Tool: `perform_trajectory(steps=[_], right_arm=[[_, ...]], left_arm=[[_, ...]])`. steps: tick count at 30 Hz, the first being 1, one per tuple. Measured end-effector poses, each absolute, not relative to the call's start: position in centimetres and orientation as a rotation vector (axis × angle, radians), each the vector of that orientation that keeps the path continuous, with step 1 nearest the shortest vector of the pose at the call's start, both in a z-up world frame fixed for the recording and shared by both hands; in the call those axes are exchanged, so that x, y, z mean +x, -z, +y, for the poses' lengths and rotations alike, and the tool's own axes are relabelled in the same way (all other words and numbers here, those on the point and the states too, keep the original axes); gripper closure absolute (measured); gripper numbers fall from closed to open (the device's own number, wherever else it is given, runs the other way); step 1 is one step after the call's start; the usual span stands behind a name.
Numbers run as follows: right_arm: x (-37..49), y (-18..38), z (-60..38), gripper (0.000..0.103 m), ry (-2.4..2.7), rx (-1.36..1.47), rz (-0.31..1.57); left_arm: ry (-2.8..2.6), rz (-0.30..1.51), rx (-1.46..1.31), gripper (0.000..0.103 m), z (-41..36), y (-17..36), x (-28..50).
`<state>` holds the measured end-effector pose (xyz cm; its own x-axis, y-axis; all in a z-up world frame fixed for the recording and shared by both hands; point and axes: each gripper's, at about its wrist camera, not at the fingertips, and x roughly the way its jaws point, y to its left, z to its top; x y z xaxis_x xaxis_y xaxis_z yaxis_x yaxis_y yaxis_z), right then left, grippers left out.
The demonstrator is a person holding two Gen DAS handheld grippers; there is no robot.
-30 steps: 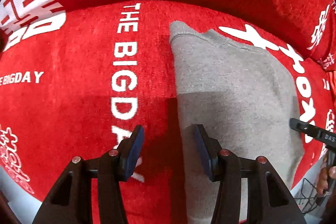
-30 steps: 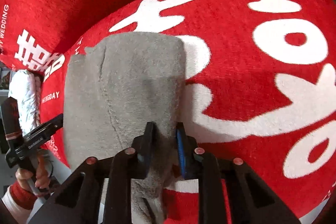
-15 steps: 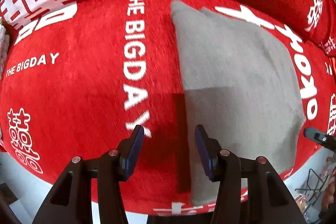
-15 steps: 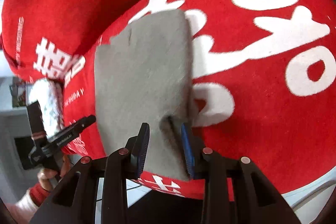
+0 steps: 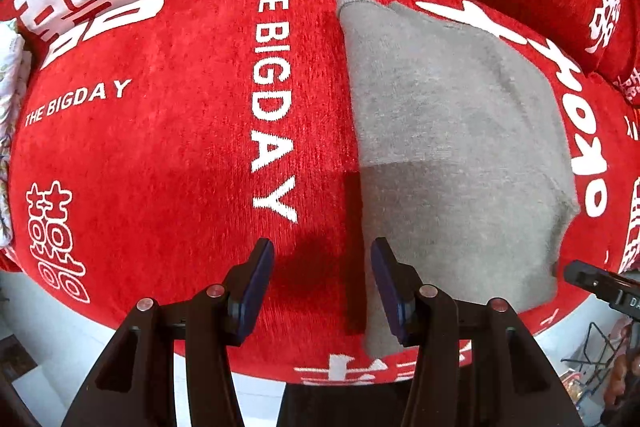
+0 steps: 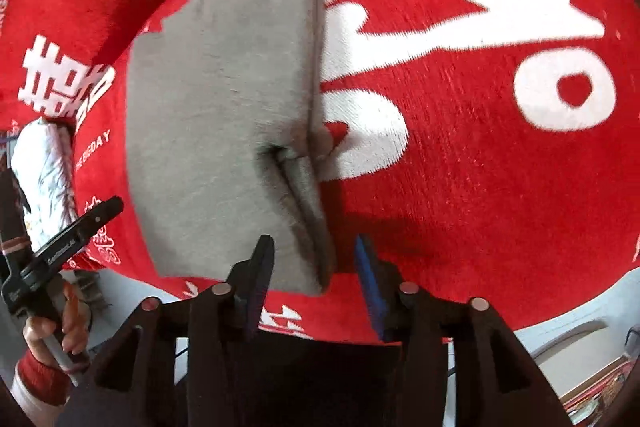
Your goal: Fold small clothes
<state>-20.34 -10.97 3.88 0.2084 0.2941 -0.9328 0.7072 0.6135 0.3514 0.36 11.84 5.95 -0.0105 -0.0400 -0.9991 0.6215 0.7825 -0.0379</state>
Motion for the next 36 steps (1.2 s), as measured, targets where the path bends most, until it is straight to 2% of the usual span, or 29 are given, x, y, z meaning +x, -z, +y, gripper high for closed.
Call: perform_trajectory(steps=[16,18,19,20,21,22,23,25,26,34,35,36], right_arm=[[-17.3,-9.3,-10.1,0.051,0.35,0.913,1.338],[-17.3,-10.2,-10.1,0.041,0.354,0.9,1.335],[-17.3,-10.7,-10.1,0.039,0.354,0.891,1.331],[-17.2,-11.1,-10.0,0.039,0.357,0.882,1.329],[-17.1,-11.5,-9.9,0.039,0.361,0.87,1.328],[-16.9,-11.9,-9.8,0.039,0.368,0.854,1.327],[-16.8,-12.3,-9.7,0.038,0.372,0.844,1.323],[-16.6,-13.0,-9.6,0.026,0.376,0.835,1.312],[-16.5,-13.3,-9.6,0.023,0.377,0.834,1.302],[-15.8,-15.2,-9.1,0.023,0.434,0.757,1.304],[-15.7,-15.4,-9.0,0.014,0.442,0.741,1.308],[-15.6,-15.7,-8.9,0.01,0.45,0.729,1.306]], left_arm=[[0.579,1.493,0.512,0.051,11.1,-10.1,-1.2],[0.576,1.497,0.514,0.051,11.1,-10.7,-1.3],[0.573,1.505,0.513,0.051,11.1,-10.8,-1.3],[0.567,1.511,0.506,0.04,11.2,-11.1,-1.2],[0.561,1.503,0.489,0.02,11.3,-11.5,-1.2],[0.558,1.488,0.474,0.012,11.4,-12.0,-1.1],[0.562,1.469,0.462,0.009,11.4,-12.5,-1.0],[0.575,1.448,0.454,0.009,11.3,-13.5,-1.0],[0.578,1.446,0.454,0.009,11.2,-13.8,-0.9],[0.563,1.406,0.475,0.009,10.7,-15.9,-0.6],[0.566,1.416,0.461,0.009,10.8,-16.1,-0.4],[0.568,1.426,0.444,0.009,10.9,-16.3,-0.4]])
